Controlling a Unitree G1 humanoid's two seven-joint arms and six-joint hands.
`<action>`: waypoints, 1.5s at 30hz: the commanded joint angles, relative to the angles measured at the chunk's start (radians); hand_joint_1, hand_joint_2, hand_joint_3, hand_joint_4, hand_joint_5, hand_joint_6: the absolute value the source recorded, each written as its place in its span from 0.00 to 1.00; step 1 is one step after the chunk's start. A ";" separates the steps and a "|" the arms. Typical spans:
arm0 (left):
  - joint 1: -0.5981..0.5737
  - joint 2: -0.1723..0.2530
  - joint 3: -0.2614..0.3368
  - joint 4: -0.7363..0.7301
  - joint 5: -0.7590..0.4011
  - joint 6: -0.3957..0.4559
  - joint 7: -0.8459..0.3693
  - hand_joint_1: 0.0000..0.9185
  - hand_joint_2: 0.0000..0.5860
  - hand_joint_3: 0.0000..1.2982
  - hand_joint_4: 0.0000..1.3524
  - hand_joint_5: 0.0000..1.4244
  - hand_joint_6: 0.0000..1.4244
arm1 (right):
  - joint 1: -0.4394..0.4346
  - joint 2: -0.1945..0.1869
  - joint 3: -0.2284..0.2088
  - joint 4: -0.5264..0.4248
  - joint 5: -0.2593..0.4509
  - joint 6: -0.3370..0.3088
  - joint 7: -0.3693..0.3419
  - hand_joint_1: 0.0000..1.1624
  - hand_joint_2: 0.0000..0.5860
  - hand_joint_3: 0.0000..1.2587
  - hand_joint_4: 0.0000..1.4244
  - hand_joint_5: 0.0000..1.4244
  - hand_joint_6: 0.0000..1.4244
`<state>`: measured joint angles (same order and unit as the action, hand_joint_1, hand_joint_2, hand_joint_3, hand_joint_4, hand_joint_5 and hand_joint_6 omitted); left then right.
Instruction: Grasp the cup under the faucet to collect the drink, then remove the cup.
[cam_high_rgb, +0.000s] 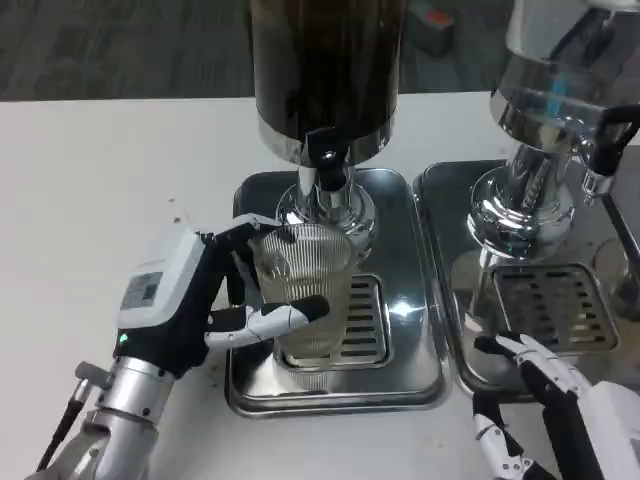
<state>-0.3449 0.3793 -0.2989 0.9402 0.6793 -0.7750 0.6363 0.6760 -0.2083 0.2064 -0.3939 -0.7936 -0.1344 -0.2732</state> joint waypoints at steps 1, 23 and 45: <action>-0.036 -0.013 -0.015 0.016 0.004 -0.001 0.023 0.33 0.16 0.47 0.62 0.73 1.00 | 0.010 0.004 -0.001 -0.010 -0.007 -0.001 -0.014 0.26 0.86 0.22 0.12 0.13 0.27; -0.051 -0.028 -0.035 0.033 -0.018 -0.030 -0.007 0.30 0.17 0.44 0.59 0.70 0.99 | 0.017 0.014 0.003 -0.009 -0.011 0.004 -0.014 0.25 0.85 0.23 0.12 0.13 0.27; -0.042 -0.008 -0.030 0.017 -0.015 0.004 -0.020 0.16 0.11 0.30 0.47 0.60 0.91 | 0.004 0.020 0.005 0.002 -0.006 0.004 -0.010 0.25 0.85 0.25 0.12 0.13 0.27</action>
<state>-0.3789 0.3566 -0.3316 0.9674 0.6674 -0.7835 0.6086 0.6818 -0.1893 0.2108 -0.3957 -0.8002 -0.1341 -0.2765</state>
